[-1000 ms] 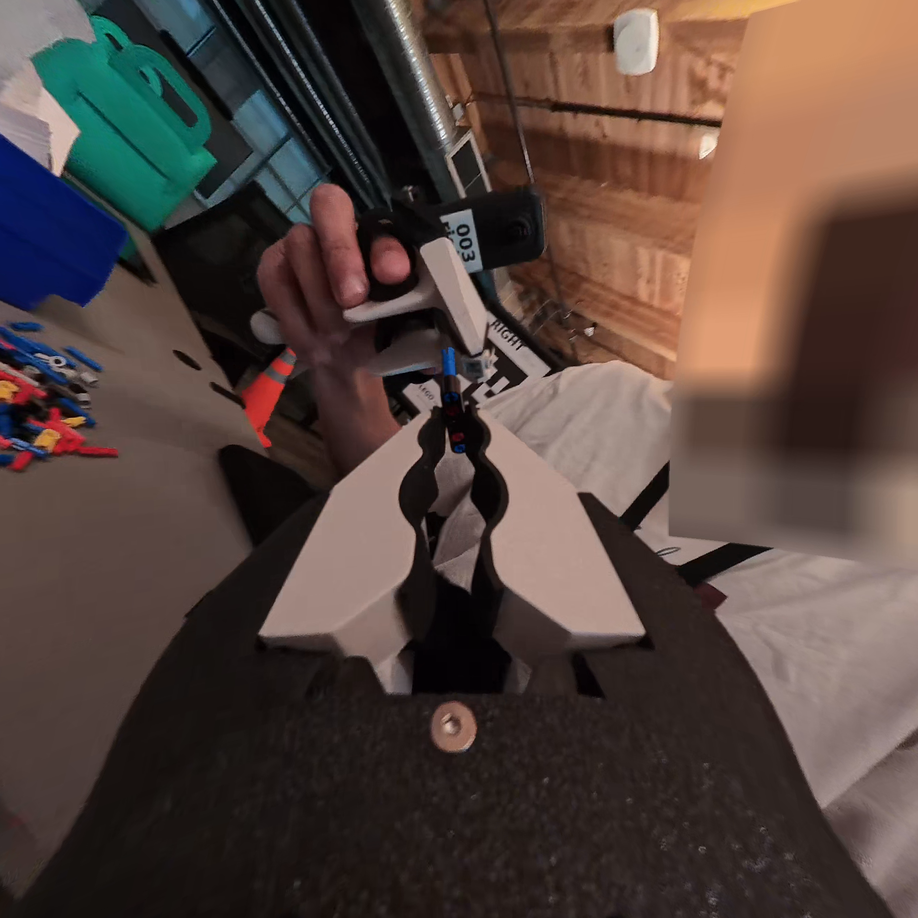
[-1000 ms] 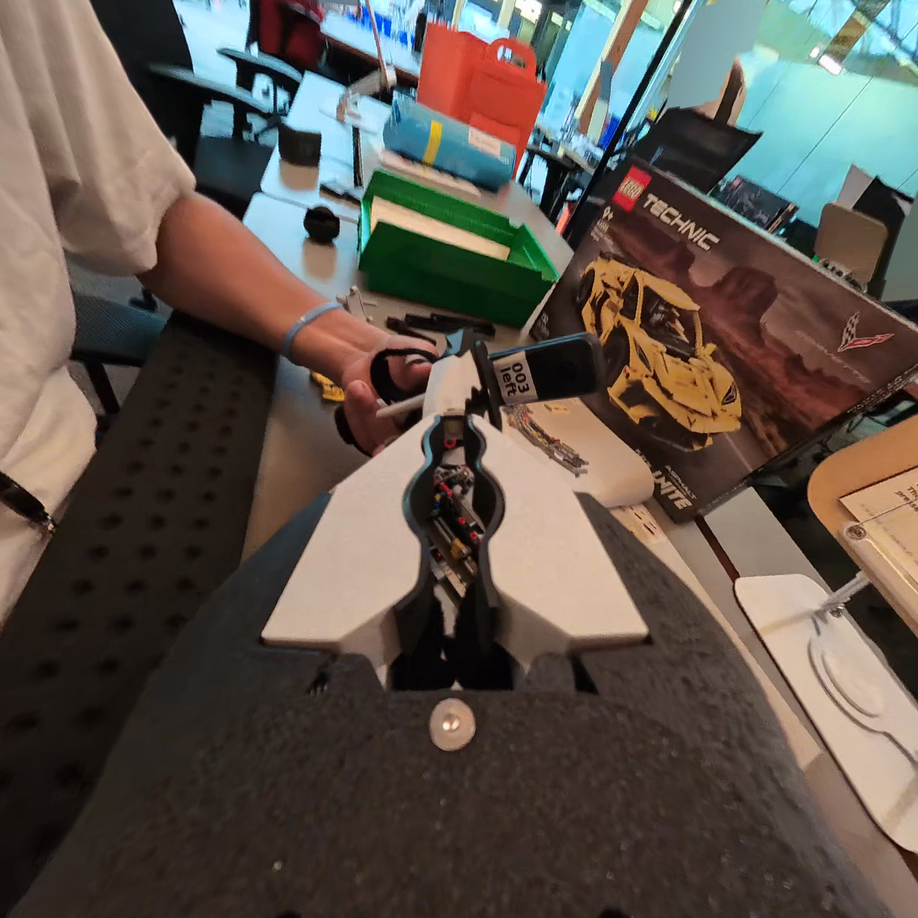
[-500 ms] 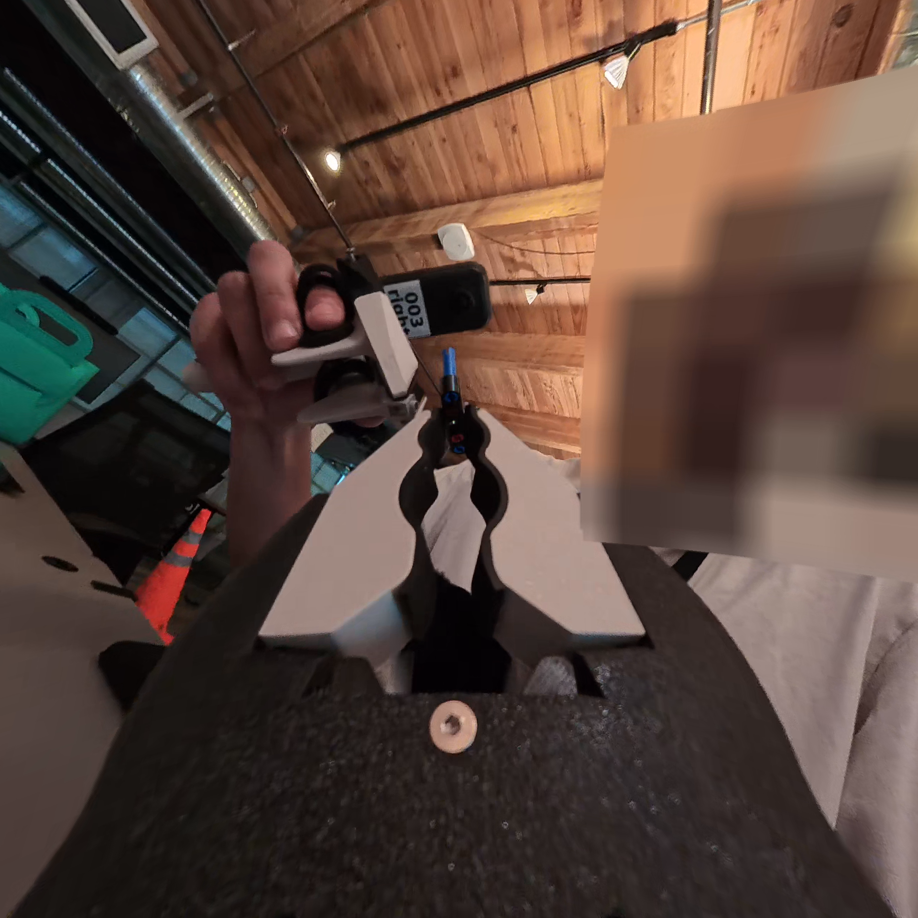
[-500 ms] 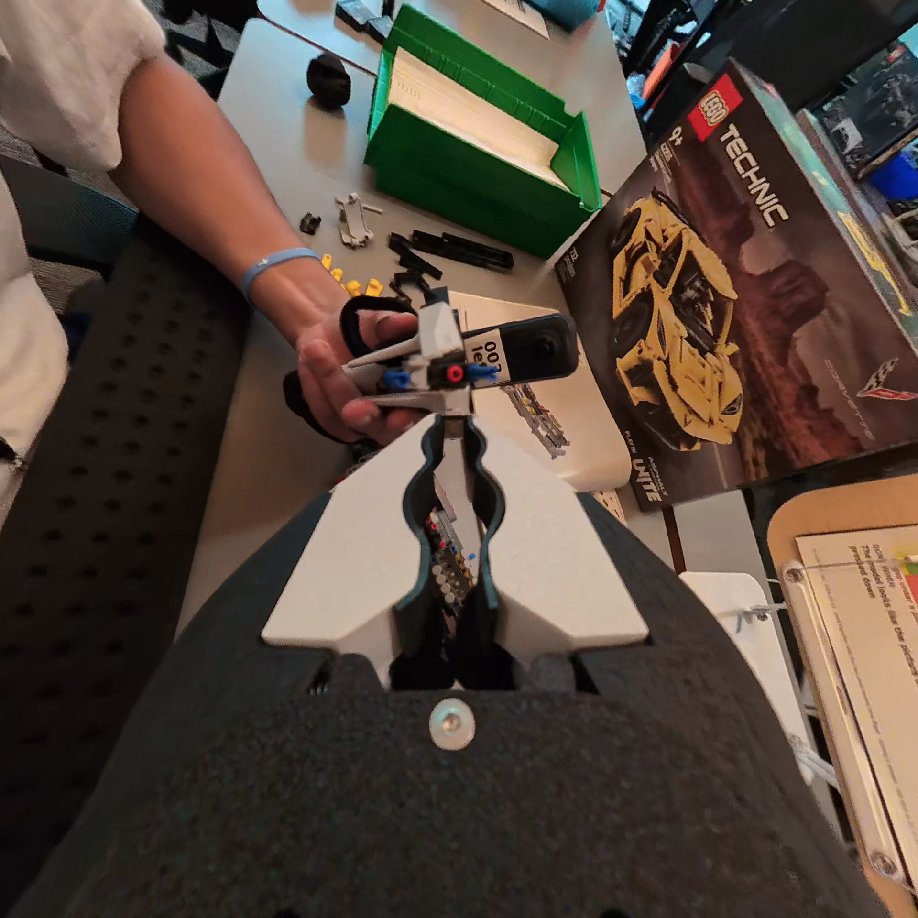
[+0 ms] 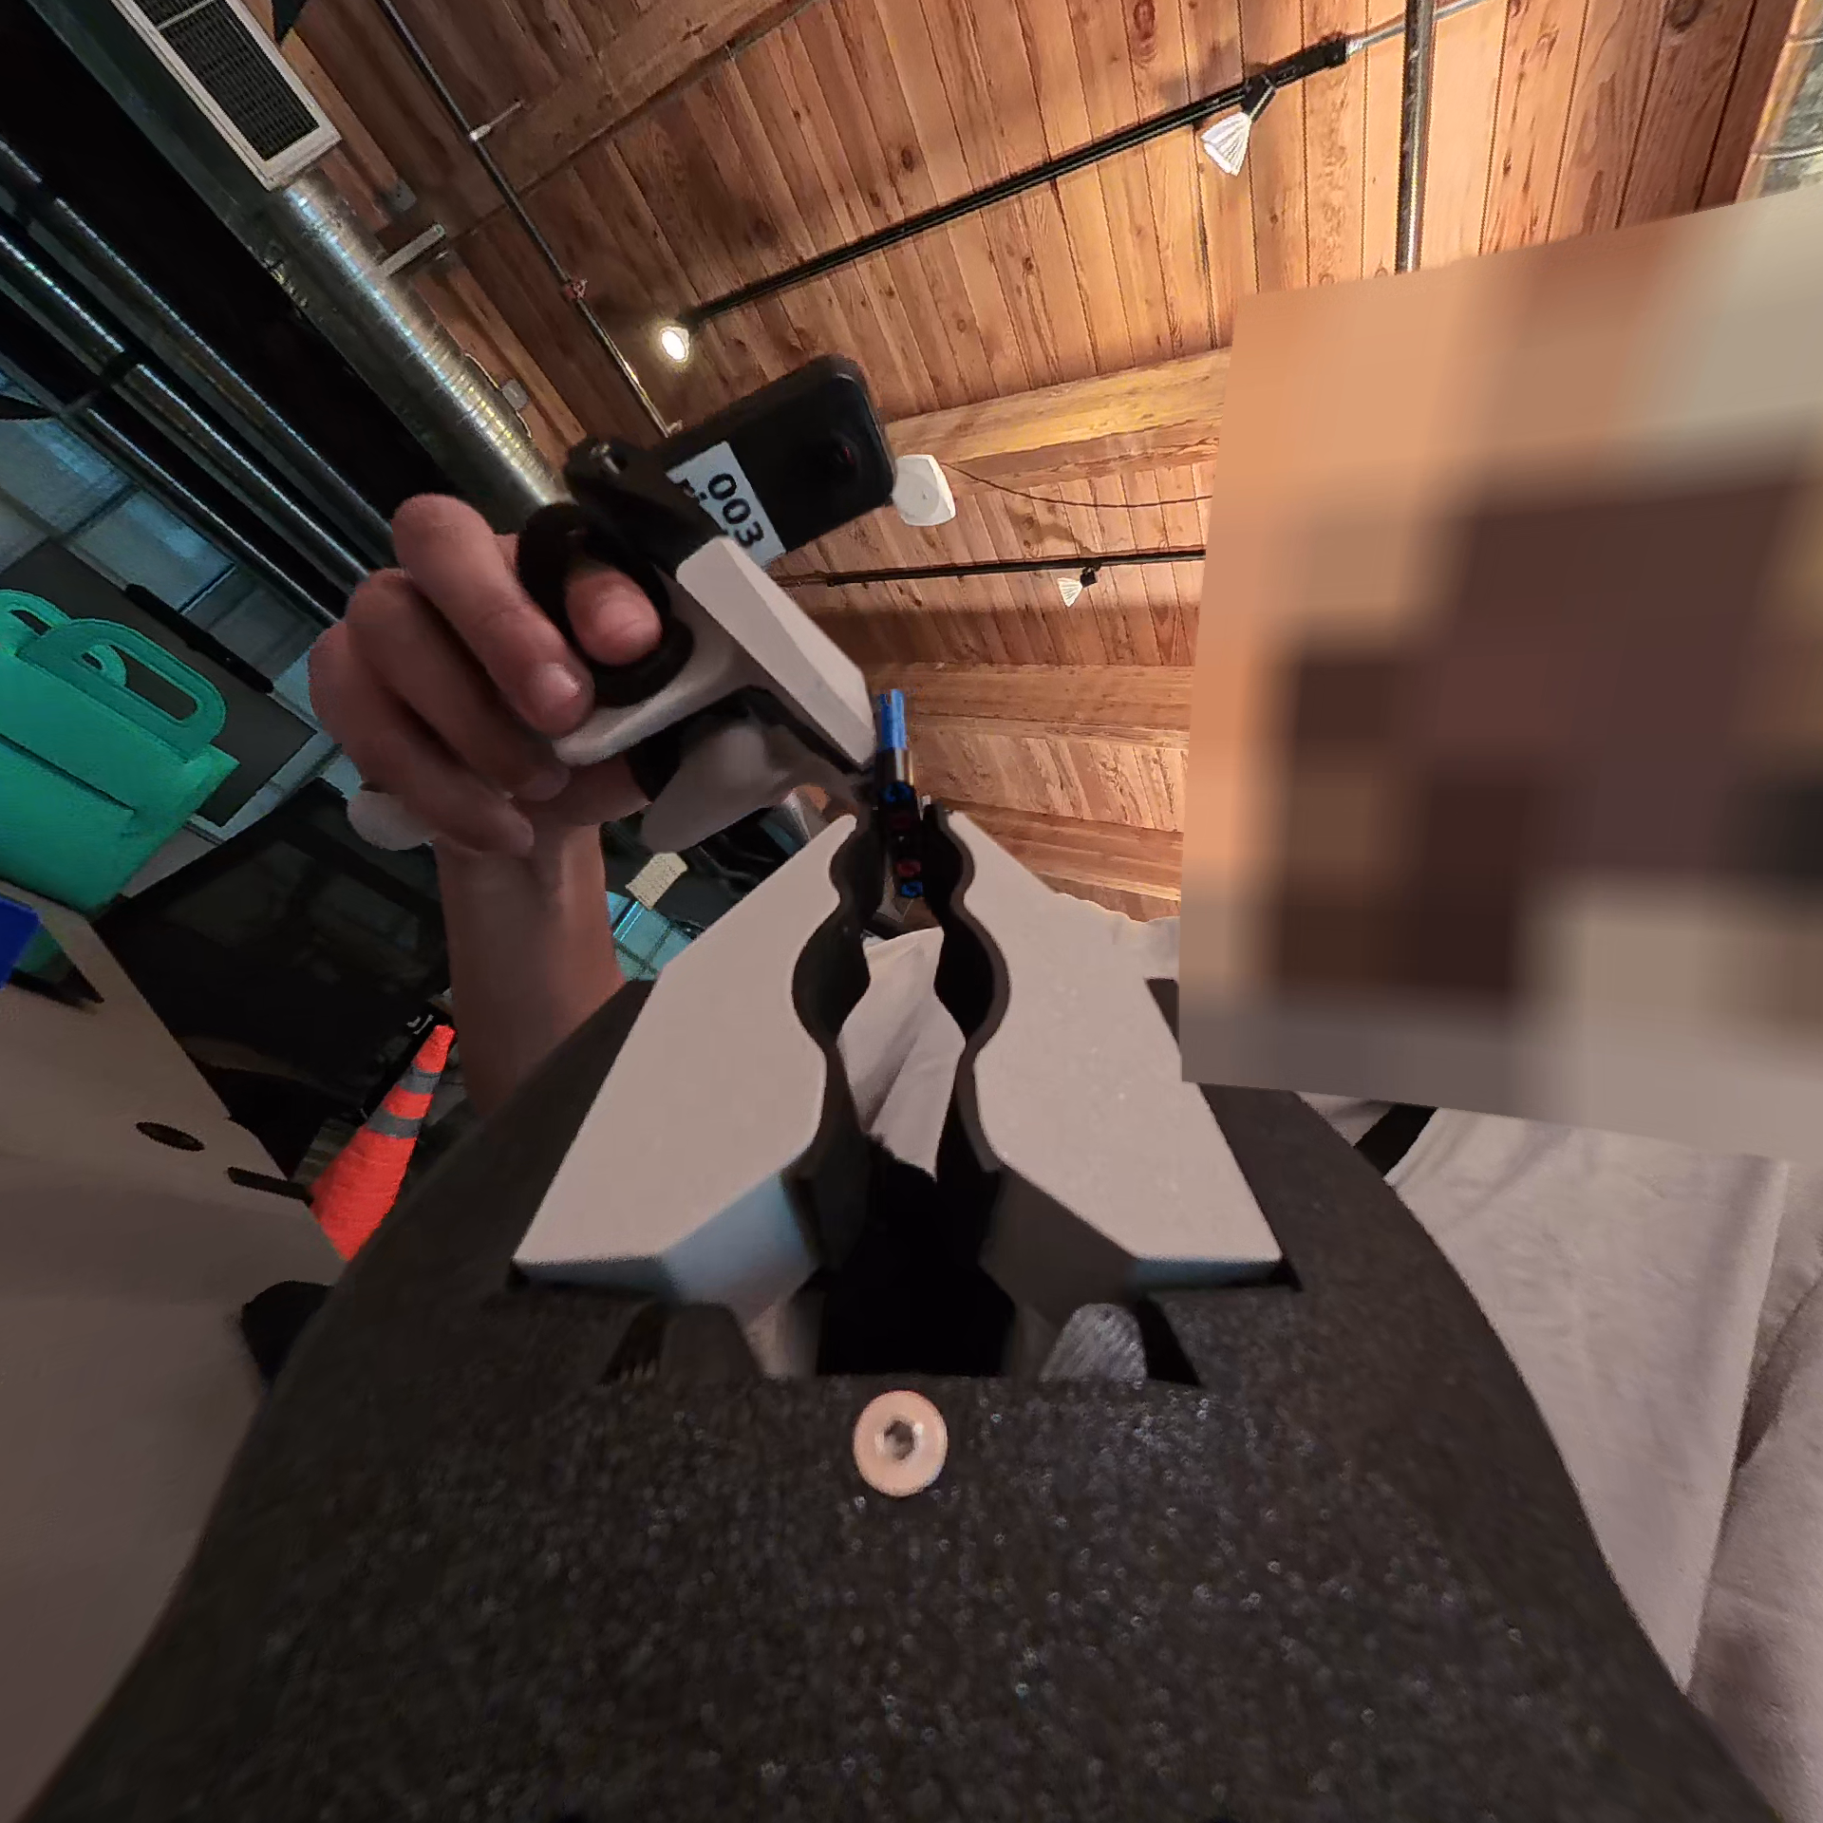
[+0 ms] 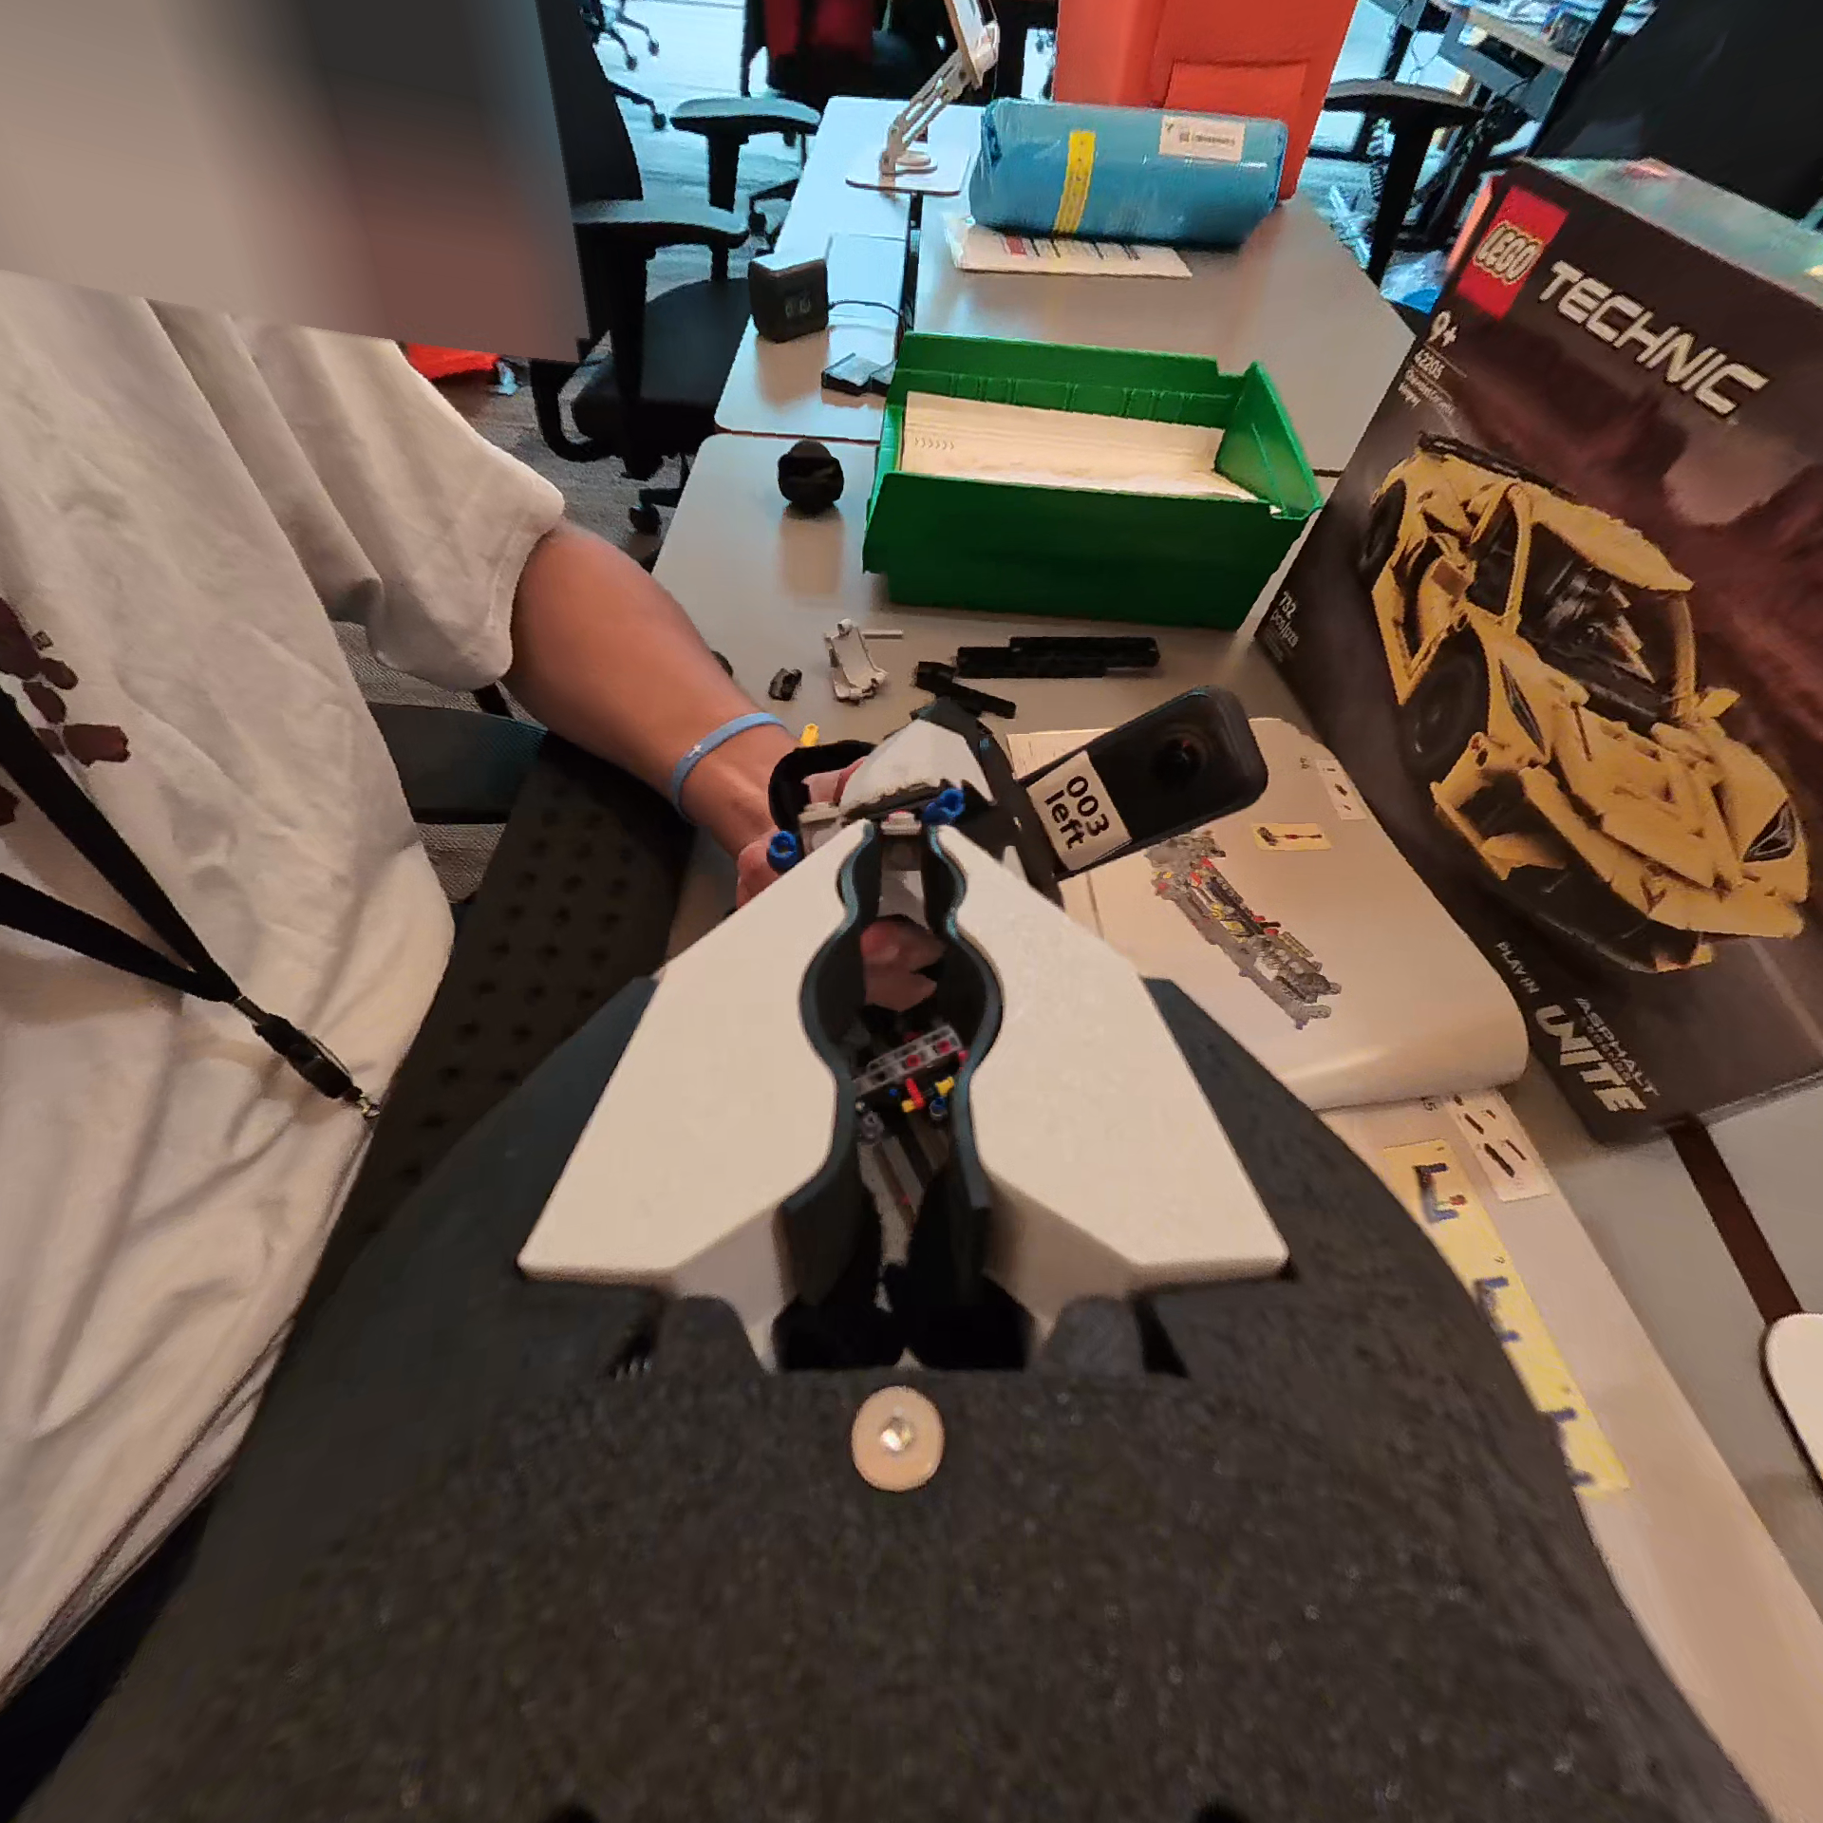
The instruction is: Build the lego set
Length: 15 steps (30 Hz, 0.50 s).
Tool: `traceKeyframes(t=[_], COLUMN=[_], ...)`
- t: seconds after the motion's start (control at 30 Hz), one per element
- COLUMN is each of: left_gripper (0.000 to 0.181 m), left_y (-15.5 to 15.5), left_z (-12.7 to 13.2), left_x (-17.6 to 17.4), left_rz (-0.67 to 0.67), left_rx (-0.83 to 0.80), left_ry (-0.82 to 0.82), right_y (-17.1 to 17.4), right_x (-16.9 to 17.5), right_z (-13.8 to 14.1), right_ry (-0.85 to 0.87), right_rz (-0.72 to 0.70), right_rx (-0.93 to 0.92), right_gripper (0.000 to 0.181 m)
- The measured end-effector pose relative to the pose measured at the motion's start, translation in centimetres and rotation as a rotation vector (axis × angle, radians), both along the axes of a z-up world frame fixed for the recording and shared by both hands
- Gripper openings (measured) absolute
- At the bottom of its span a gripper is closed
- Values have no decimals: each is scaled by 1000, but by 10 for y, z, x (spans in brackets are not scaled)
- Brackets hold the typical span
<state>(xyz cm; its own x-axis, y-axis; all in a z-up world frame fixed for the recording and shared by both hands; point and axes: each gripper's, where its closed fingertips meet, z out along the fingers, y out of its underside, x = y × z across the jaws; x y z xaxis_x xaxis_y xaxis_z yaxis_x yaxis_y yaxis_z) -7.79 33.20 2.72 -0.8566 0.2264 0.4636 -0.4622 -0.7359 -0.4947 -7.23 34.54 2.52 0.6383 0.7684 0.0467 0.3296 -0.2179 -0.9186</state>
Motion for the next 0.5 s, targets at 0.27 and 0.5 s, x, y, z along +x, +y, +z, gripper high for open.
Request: traceKeyframes(t=[0.27,0.5], left_gripper=[6,6], left_y=[-8,18], left_z=[-8,-22], left_x=[5,29], left_rz=[13,174], left_rx=[86,140], left_ry=[24,129], right_y=[-12,-81], right_x=[8,90], right_z=[-10,-172], right_ry=[-65,-675], right_rz=[79,185], right_rx=[66,-413], right_gripper=[6,6])
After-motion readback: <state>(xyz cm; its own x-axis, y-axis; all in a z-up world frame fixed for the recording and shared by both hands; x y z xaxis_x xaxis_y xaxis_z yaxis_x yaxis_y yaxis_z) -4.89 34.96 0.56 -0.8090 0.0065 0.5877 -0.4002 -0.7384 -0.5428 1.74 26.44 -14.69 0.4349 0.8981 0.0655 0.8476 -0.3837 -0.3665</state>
